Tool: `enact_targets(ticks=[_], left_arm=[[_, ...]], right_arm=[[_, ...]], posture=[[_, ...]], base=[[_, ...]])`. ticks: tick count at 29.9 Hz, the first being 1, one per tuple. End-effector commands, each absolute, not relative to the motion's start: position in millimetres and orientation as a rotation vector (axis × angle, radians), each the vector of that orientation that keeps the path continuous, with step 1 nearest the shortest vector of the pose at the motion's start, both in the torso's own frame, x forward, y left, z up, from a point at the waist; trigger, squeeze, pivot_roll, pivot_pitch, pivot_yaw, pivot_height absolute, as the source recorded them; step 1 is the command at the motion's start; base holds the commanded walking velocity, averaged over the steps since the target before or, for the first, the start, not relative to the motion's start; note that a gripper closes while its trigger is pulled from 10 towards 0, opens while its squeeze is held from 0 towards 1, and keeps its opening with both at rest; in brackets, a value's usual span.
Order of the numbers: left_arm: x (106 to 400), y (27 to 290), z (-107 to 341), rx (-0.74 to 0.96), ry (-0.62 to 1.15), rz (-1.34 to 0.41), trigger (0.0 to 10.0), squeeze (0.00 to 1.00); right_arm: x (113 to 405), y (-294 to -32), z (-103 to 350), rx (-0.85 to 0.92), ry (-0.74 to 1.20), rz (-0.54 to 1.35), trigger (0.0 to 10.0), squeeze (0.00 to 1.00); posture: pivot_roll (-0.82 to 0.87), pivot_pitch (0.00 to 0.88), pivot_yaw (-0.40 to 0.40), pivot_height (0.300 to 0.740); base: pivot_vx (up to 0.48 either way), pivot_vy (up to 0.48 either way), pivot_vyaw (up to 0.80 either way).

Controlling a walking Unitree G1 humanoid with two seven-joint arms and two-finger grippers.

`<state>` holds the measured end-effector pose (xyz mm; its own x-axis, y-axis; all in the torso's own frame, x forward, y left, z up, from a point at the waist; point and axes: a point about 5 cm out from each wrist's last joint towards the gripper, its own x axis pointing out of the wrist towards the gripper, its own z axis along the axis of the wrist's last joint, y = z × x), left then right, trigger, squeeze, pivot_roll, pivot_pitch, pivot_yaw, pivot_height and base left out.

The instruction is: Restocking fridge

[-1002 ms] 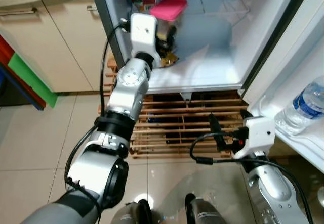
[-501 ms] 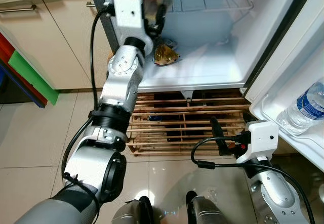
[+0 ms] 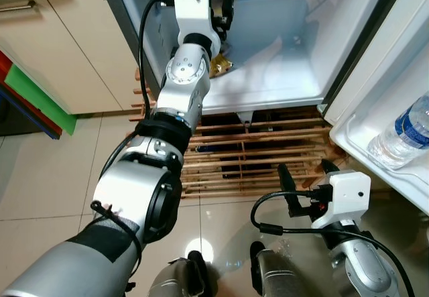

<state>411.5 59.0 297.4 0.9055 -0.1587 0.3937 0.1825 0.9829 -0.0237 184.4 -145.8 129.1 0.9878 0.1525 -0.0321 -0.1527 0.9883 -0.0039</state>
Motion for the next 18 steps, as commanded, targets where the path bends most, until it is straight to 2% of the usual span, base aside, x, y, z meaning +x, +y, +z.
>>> enact_targets(ticks=[1,13,18], left_arm=[[413.5,63.2,301.0,-0.031,-0.405,-0.150,10.0,0.00],[418.3,72.7,317.6,-0.025,-0.394,-0.002,10.0,0.00],[416.0,61.2,330.1,-0.101,-0.401,0.023,10.0,0.00]], right_arm=[[178.0,-143.4,128.8,-0.014,0.050,0.155,10.0,0.00],[153.8,-145.9,130.1,-0.016,0.103,0.127,10.0,0.00],[147.5,-145.8,132.2,-0.024,0.116,0.123,10.0,0.00]], posture=[[-0.40,0.318,0.120,0.740],[-0.47,0.362,0.109,0.740],[-0.49,0.369,0.107,0.740]], base=[[0.000,0.000,0.00],[0.000,0.000,0.00],[0.000,0.000,0.00]])
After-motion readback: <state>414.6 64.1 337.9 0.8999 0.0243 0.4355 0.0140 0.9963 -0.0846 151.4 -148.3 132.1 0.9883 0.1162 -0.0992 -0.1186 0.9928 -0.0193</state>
